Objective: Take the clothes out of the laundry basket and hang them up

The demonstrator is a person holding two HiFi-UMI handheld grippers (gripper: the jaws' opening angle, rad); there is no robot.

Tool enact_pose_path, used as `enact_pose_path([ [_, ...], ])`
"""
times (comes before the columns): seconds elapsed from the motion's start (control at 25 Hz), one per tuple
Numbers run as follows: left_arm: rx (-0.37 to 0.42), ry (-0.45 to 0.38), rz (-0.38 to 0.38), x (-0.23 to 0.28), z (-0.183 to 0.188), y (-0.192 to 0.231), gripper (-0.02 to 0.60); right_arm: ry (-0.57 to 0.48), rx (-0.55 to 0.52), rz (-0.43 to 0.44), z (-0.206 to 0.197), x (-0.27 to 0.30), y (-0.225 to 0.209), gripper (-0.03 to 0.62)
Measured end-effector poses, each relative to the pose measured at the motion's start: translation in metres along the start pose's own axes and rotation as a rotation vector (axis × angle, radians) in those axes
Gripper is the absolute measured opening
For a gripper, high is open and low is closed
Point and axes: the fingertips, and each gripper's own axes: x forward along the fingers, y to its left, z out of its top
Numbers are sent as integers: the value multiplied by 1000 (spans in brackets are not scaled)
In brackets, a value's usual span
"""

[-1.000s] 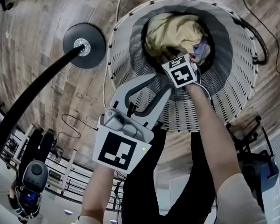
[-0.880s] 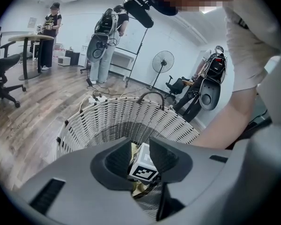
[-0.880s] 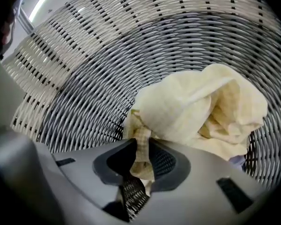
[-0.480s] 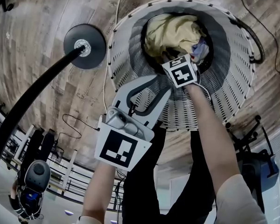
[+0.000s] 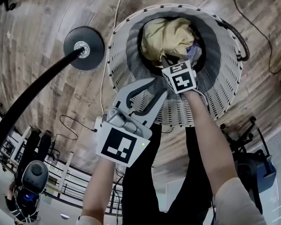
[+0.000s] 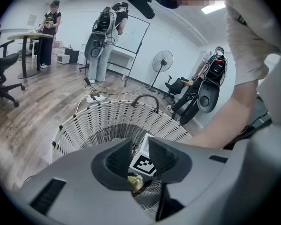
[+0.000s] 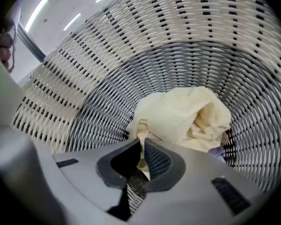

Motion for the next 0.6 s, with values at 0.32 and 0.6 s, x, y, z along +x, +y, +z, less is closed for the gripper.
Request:
enact_pose_path([
  [0.32, -4, -17, 19, -7, 22, -16, 118, -9, -8, 3, 0, -45, 3, 26],
  [0.6, 18, 7, 51, -19, 30, -40, 117, -47, -4, 49, 7, -91, 13, 25],
])
